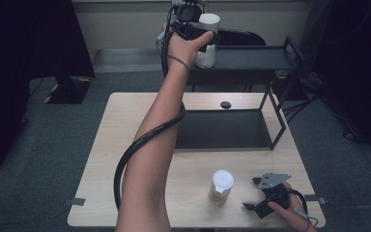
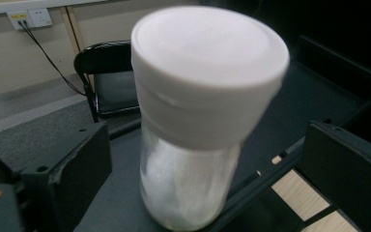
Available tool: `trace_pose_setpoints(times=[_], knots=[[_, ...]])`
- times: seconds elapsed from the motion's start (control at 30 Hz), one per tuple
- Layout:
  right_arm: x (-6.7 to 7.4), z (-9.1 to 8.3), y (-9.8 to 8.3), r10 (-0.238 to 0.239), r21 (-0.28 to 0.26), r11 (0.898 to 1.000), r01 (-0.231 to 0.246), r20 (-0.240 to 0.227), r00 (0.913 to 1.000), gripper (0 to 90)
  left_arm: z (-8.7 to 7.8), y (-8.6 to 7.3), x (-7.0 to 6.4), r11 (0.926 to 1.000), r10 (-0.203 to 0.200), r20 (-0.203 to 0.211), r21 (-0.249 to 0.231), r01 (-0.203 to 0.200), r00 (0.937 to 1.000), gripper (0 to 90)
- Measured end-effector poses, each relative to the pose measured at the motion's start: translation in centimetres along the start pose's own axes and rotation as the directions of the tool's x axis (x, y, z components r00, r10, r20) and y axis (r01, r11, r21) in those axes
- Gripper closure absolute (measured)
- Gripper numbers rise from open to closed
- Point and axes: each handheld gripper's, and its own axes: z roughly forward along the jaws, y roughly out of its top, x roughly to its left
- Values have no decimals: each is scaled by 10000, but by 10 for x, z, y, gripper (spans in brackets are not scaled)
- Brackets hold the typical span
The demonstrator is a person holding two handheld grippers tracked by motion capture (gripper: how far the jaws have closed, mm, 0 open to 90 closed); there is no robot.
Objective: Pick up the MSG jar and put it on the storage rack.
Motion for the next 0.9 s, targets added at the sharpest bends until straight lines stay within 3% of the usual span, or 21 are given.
trace_pose_setpoints(times=[0.2,0.27,0.4,0.9], knots=[[0,0,0,-6,-1,10000,6,1,10000,0,-4,-16,-1,9998,-136,153,-139,138,9998,2],[0,0,0,-6,-1,10000,6,1,10000,0,-7,-24,-1,9998,60,296,-190,-55,9995,2],[0,0,0,-8,-2,10000,8,3,10000,0,-9,-37,0,9995,79,639,-313,-59,9979,5],[0,0,0,-5,-4,10000,5,-2,10000,0,2,-86,3,9993,21,1460,-373,34,9893,11]])
